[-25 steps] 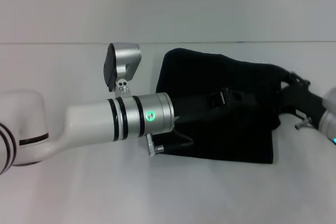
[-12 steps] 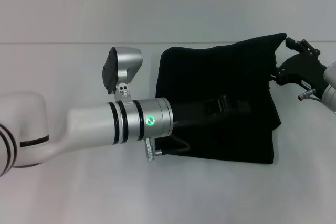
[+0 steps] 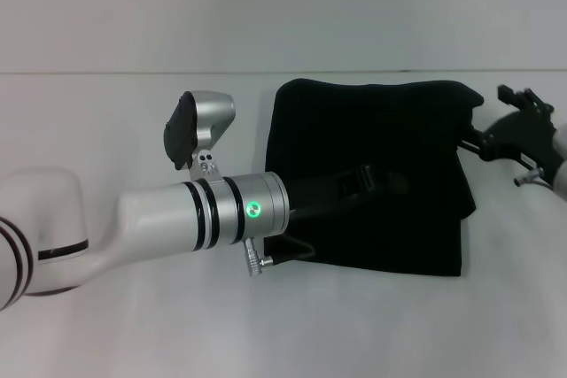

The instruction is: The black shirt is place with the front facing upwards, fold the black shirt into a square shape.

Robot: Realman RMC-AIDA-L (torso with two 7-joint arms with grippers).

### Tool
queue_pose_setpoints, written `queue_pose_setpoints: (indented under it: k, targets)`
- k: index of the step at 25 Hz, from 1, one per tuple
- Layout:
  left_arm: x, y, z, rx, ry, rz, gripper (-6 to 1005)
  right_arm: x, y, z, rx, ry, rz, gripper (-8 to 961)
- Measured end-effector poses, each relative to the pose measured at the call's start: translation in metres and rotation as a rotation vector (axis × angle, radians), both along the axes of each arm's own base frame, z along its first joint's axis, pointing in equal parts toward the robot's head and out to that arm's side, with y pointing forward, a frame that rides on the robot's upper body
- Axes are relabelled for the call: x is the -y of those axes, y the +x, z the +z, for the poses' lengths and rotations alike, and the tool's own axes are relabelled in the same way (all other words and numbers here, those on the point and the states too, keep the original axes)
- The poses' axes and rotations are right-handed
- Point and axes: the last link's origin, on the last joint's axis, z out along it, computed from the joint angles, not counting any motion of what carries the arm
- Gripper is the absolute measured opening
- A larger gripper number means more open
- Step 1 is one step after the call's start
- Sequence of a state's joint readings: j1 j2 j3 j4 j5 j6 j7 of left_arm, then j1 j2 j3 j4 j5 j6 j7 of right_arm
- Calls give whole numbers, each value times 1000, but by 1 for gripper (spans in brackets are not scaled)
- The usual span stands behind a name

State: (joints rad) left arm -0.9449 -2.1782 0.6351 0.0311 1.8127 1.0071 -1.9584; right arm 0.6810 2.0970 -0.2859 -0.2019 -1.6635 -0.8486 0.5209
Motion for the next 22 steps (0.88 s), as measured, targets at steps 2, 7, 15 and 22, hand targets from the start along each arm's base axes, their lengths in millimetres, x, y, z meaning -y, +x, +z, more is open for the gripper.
queue_pose_setpoints:
  k: [2,7,15,22]
  targets:
    - [1,1,0,8,-5,-2,81,4,6,1,-10,7,-24,945]
    - [7,9,-2,45,-33,-32,120,20,30,7,-61,58,-116,944]
    - [21,27,12,168,-127,-149,388,55,72,27,-222,225,-281,944]
    - [19,-12,53,143,-37,-196,647,84,70,35,-515,134,-237,944]
